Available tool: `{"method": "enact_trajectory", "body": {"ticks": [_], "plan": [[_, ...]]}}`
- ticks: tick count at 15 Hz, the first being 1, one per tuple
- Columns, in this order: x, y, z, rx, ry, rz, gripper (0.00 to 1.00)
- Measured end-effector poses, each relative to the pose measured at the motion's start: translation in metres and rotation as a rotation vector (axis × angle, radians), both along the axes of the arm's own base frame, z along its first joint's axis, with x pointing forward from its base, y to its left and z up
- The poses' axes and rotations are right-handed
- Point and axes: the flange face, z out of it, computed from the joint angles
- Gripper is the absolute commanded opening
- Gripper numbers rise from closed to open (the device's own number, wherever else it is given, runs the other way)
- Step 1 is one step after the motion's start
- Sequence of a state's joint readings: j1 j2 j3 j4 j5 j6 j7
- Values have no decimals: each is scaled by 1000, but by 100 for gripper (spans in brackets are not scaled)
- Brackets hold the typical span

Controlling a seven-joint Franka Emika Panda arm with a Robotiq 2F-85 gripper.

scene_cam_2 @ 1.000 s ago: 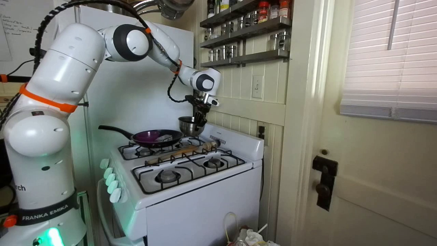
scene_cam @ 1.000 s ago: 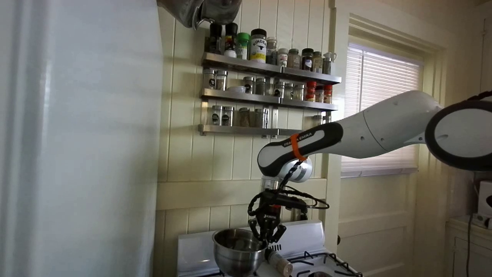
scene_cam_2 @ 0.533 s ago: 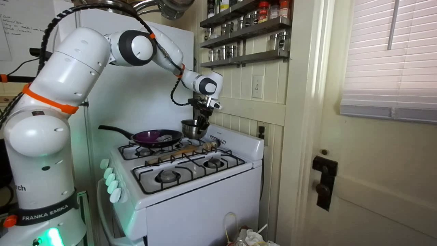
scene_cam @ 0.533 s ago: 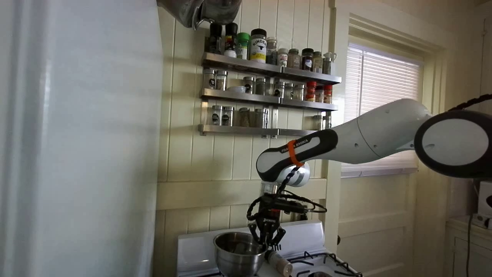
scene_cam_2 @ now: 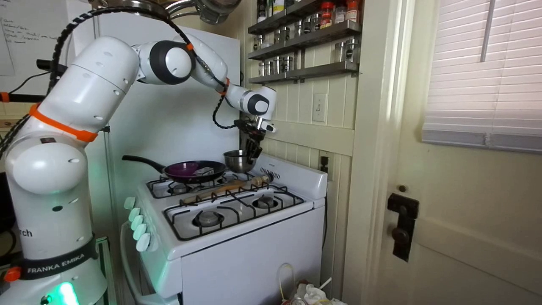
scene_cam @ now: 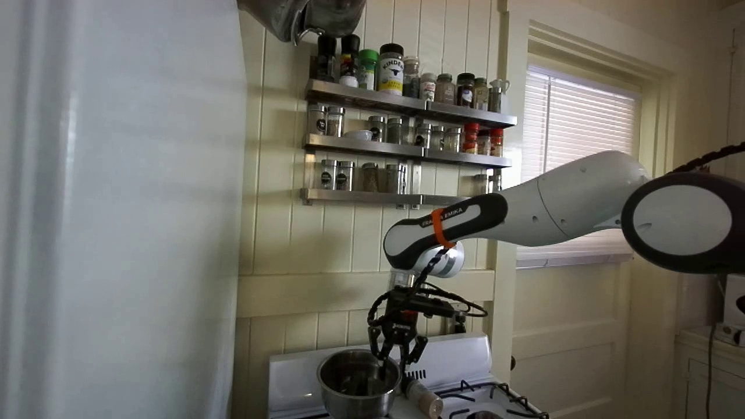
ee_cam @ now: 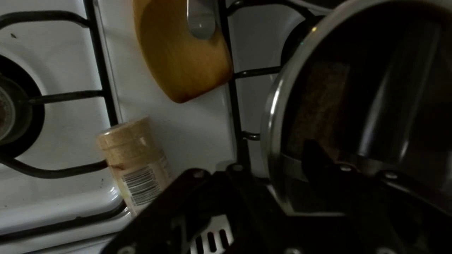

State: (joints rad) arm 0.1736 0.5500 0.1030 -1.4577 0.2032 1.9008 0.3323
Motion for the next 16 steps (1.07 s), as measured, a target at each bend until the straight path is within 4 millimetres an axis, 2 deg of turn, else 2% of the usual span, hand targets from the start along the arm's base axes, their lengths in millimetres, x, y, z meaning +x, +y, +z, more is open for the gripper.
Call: {"method": "enact_trajectory", "body": {"ticks": [3,4,7,11,13,16], "plan": [[1,0,10,3,-16,0,98],[1,1,14,5,-24,1,100],[-4,4,36,24,-83,28,100],[-29,6,65,53,-165,101,100],[-46,-2,71,40,-201,138,100],[-67,-28,73,19,-269,220,100]]}}
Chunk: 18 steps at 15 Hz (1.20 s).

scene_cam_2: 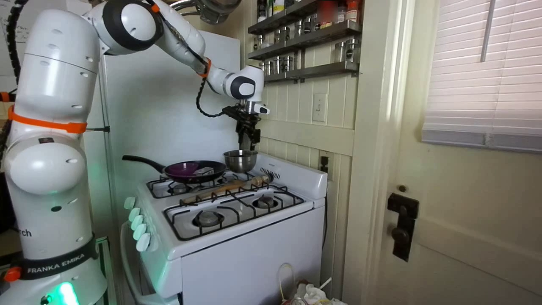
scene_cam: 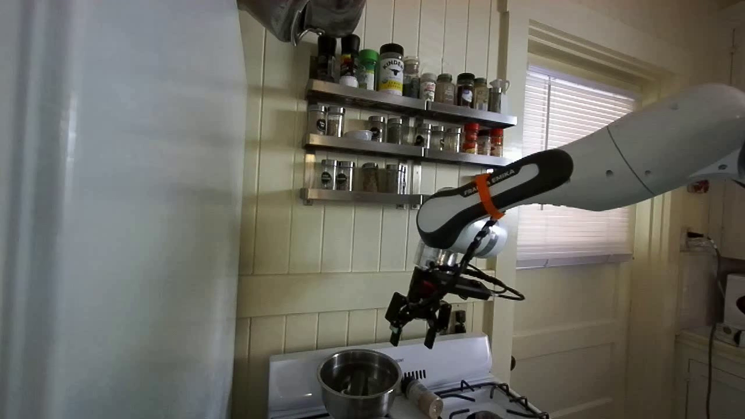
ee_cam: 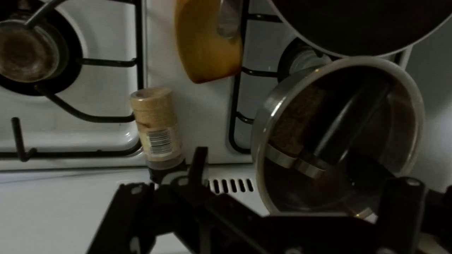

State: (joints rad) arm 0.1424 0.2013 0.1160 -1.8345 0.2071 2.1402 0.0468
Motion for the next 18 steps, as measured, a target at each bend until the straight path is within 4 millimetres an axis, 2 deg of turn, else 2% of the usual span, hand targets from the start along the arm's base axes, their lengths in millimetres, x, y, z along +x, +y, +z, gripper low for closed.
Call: {"method": "enact_trajectory", "body": {"ticks": [4,7,12,16,18], "plan": [[-28,-40,-6,-23,-108,138,100],[-36,-63,-8,12,-166,177,100],[-31,-67,-10,9,-169,182,100],[-23,-85,-33,-6,-125,143,100],[-19,-87,-47,-4,-98,119,100]]}}
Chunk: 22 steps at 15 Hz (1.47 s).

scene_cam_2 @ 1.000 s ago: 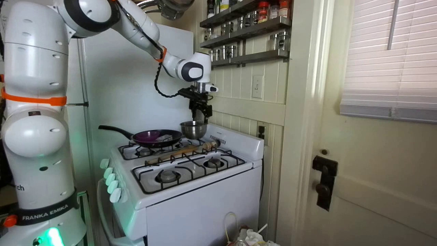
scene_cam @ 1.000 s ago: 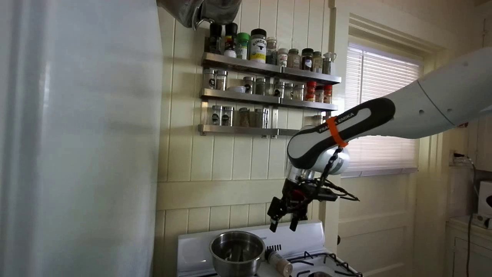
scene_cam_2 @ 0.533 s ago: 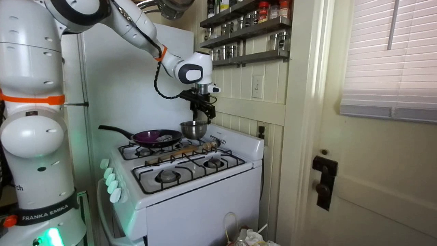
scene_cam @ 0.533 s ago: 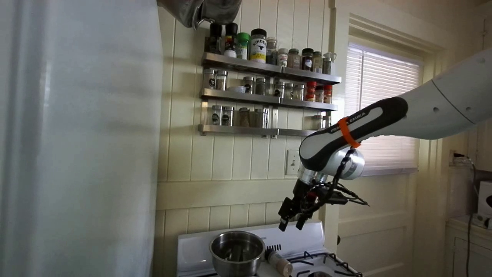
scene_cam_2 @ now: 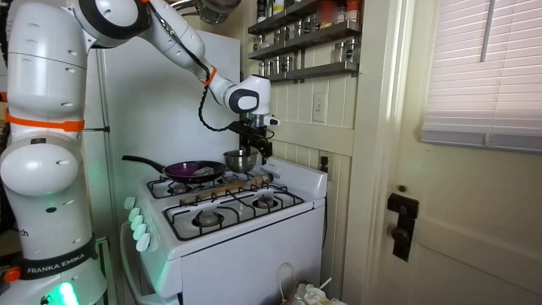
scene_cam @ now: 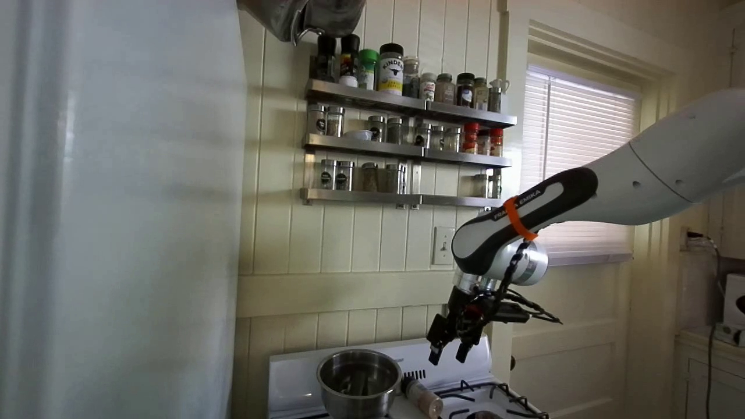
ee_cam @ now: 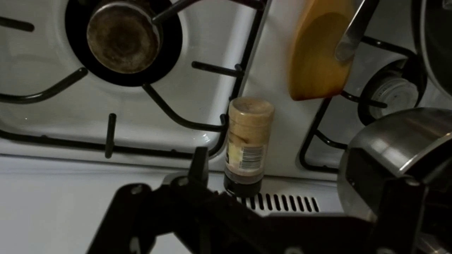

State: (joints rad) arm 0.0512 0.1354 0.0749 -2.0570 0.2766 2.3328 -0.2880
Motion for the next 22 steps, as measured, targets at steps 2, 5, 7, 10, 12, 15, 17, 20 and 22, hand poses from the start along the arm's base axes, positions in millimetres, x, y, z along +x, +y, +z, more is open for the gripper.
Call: {"method": "enact_trajectory", "body": {"ticks": [2,5,7,10,12,15,17,20,22], "plan": [[6,2,-12,-3,20,-25,100],[17,4,-22,-16,18,-48,100],[23,4,-27,-18,13,-68,100],[25,6,-31,-11,25,-76,100],[25,7,-31,-11,25,-78,100],[27,7,-30,-10,4,-88,100],[31,8,-33,-11,-29,-111,100],[32,17,-45,-7,-24,-118,100],[29,27,-51,0,-8,-112,100]]}}
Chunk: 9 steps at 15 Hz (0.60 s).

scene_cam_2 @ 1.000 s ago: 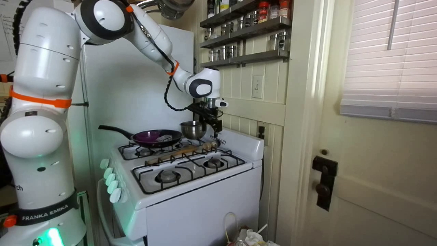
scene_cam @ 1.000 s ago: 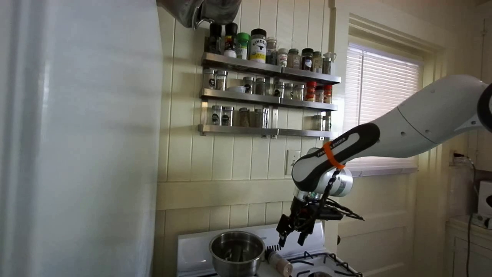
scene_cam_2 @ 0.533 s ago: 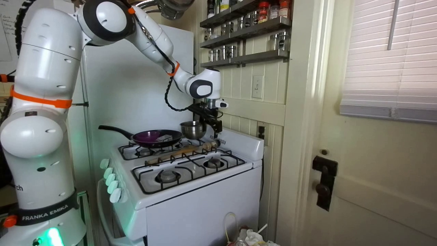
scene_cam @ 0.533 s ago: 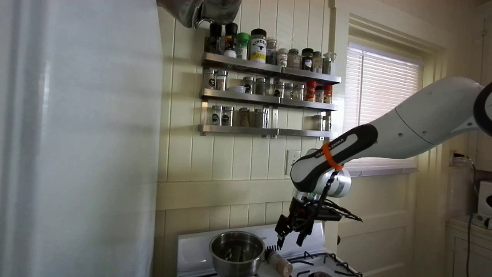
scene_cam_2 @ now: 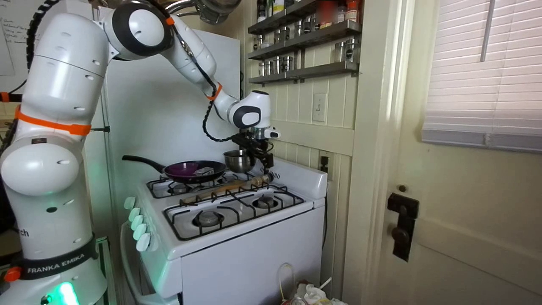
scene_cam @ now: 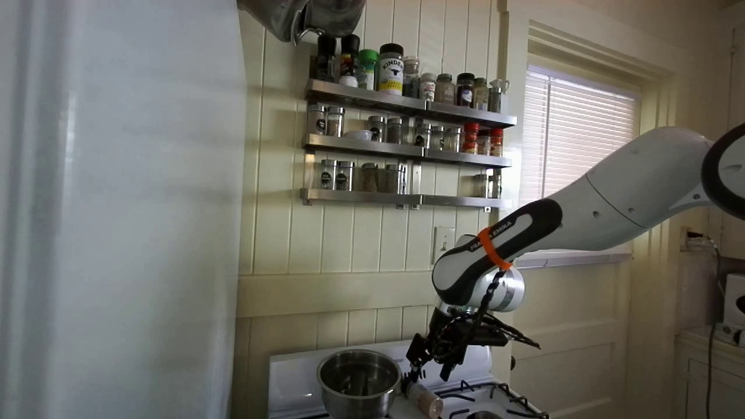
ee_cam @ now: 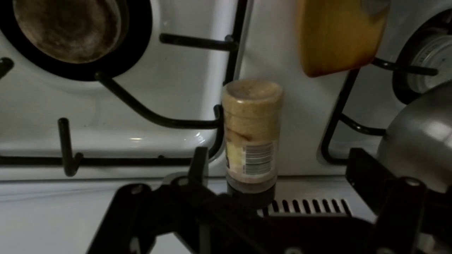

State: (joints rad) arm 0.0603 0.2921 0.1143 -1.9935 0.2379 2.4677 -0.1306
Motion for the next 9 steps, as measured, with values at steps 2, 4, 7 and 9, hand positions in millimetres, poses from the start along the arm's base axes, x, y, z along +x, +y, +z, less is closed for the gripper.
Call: {"method": "enact_trajectory", "body": {"ticks": [2,4,7,9], "plan": [[-3,9,-3,5,11,-3,100],[-4,12,-4,7,19,-20,100],[-4,7,-10,-7,30,-38,100],[-3,1,-17,-20,40,-43,100]]}}
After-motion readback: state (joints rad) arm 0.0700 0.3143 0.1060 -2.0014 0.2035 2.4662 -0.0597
